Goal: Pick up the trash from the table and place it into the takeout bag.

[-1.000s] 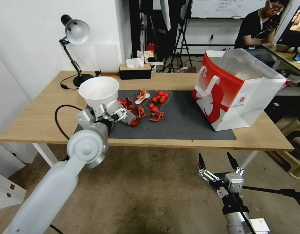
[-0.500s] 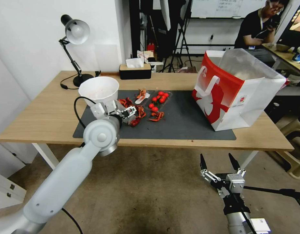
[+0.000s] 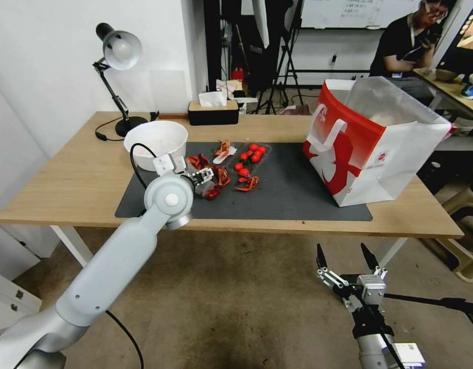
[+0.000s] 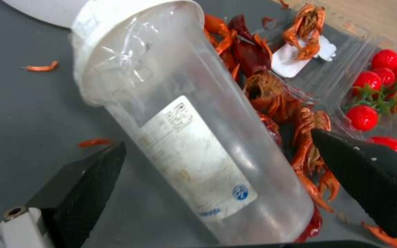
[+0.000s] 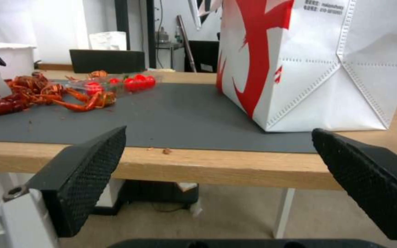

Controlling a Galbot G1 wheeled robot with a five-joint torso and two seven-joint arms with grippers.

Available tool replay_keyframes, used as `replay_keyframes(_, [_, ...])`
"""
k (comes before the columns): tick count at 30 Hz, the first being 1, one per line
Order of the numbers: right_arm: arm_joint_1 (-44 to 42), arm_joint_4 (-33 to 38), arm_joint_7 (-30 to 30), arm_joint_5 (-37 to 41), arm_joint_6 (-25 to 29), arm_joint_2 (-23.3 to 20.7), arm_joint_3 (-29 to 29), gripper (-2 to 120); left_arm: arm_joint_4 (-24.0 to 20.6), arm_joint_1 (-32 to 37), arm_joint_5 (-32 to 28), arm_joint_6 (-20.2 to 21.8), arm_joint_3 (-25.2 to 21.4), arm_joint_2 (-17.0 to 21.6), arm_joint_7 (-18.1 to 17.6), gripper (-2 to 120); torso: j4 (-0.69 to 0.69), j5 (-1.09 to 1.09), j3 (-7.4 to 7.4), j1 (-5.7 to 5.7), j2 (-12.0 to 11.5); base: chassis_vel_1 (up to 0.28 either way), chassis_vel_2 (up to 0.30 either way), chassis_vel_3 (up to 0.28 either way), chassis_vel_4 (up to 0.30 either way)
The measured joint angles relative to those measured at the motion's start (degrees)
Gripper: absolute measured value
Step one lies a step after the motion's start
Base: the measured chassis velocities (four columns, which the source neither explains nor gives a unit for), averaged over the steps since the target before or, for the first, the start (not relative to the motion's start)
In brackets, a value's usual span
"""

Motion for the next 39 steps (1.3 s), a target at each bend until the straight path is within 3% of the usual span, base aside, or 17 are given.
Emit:
replay_keyframes(14, [0.02,-0.41,-0.04,0.54,0.25,0.18,0.1,100,3.08,-2.24,-0.7,0.84,1.11,-1.46,-2.51,100,0.0,0.0,0.0,0.0,0.0,0.0,0.0,0.0,0.0])
replay_keyframes(19, [0.02,-0.48,-0.01,0.62,0.3,0.16,0.11,100,3.49,-2.55,-0.68,0.87,1.14,-1.32,-3.21,95,0.0,-0.01,0.0,0.0,0.0,0.0,0.0,0.0,0.0])
replay_keyframes(22, [0.02,-0.54,0.0,0.63,0.34,0.15,0.11,100,3.54,-2.72,-0.79,0.87,1.12,-1.21,-3.77,76,0.0,0.0,0.0,-0.01,0.01,0.0,0.0,0.0,0.0])
replay_keyframes(24, [0.02,-0.54,0.01,0.63,0.34,0.16,0.11,100,3.54,-2.71,-0.81,0.87,1.12,-1.19,-3.8,75,0.0,0.0,0.0,-0.01,0.0,0.0,0.0,0.0,0.0])
replay_keyframes(30, [-0.01,-0.47,0.05,0.62,0.35,0.18,0.08,100,3.11,-1.98,-1.21,0.98,0.84,-0.97,-4.06,48,-0.01,0.0,-0.01,-0.01,0.01,0.0,0.0,0.0,0.0])
replay_keyframes(39, [0.02,-0.47,0.06,0.27,0.38,0.33,-0.25,100,0.95,0.08,-1.09,0.98,-0.18,1.18,-3.69,27,0.0,-0.01,-0.01,-0.02,0.01,0.0,0.0,0.0,0.0])
